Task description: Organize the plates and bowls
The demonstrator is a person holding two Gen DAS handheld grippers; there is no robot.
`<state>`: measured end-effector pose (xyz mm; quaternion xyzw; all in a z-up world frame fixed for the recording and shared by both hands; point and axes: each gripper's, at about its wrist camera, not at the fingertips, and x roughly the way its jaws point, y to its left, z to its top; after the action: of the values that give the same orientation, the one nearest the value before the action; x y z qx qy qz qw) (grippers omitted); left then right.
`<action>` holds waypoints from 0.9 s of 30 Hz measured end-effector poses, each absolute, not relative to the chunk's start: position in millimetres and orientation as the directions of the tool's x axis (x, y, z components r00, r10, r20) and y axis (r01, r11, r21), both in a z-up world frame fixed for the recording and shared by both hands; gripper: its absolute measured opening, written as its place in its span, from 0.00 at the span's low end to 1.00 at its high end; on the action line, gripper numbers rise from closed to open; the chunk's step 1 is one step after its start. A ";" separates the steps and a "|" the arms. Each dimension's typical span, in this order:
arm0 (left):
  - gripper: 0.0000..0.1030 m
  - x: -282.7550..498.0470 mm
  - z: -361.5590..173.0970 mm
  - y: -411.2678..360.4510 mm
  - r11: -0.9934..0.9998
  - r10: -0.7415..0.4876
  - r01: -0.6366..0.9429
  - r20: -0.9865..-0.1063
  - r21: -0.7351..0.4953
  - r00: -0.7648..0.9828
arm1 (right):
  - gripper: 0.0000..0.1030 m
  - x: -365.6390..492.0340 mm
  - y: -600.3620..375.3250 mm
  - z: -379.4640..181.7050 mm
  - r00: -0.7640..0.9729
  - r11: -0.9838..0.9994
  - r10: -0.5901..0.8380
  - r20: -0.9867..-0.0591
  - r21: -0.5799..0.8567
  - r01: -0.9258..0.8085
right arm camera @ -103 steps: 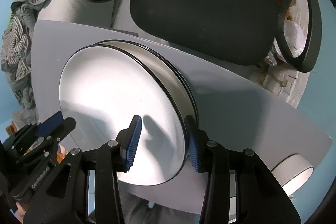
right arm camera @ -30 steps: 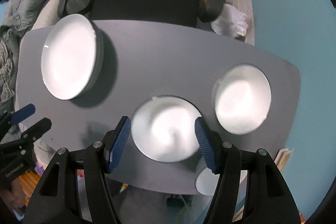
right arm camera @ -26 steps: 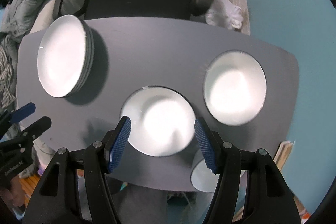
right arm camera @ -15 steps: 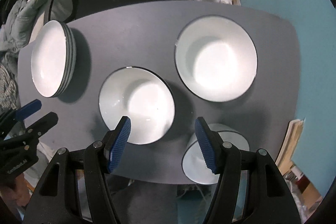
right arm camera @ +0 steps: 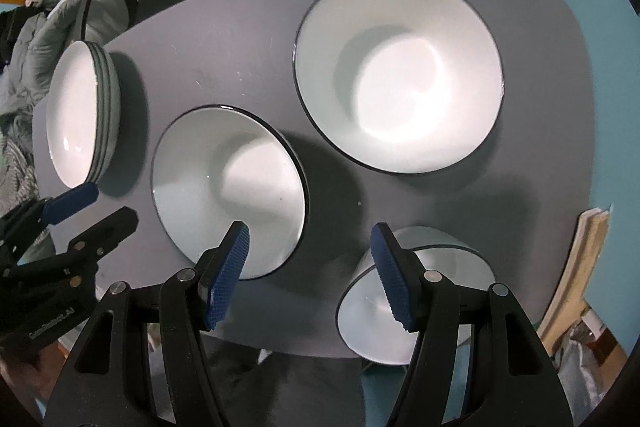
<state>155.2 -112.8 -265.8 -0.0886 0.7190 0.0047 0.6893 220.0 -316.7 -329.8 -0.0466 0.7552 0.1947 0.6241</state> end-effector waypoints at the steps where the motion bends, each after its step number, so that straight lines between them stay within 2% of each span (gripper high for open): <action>1: 0.60 156.5 -268.4 -114.5 0.985 -0.119 -0.133 -0.992 -0.113 -0.037 | 0.61 219.8 -316.4 -332.7 -0.218 0.921 0.181 -0.959 0.243 -0.305; 15: 0.60 174.0 -299.5 -127.1 0.984 -0.096 -0.155 -0.994 -0.086 -0.059 | 0.61 224.3 -306.1 -363.6 -0.190 0.928 0.180 -0.965 0.231 -0.292; 18: 0.60 177.1 -304.4 -128.6 0.985 -0.083 -0.154 -0.995 -0.073 -0.055 | 0.53 225.2 -303.4 -368.9 -0.194 0.926 0.186 -0.963 0.238 -0.292; 21: 0.60 179.7 -310.3 -128.0 0.983 -0.080 -0.170 -0.995 -0.068 -0.063 | 0.51 226.8 -302.6 -366.4 -0.166 0.925 0.177 -0.970 0.222 -0.307; 22: 0.60 180.0 -311.2 -127.8 0.982 -0.084 -0.175 -0.995 -0.072 -0.062 | 0.46 228.4 -302.6 -366.1 -0.178 0.921 0.201 -0.963 0.248 -0.301; 25: 0.60 180.9 -313.3 -128.6 0.982 -0.084 -0.177 -0.995 -0.072 -0.059 | 0.43 230.1 -304.5 -366.5 -0.188 0.923 0.208 -0.960 0.256 -0.286; 27: 0.60 181.5 -315.6 -129.2 0.982 -0.079 -0.177 -0.995 -0.067 -0.063 | 0.37 229.0 -304.8 -367.4 -0.190 0.922 0.205 -0.960 0.255 -0.292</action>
<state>181.5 -129.2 -315.6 -0.0878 0.7280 0.0360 0.6790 229.0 -304.8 -367.4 -0.0290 0.7460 0.1955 0.6359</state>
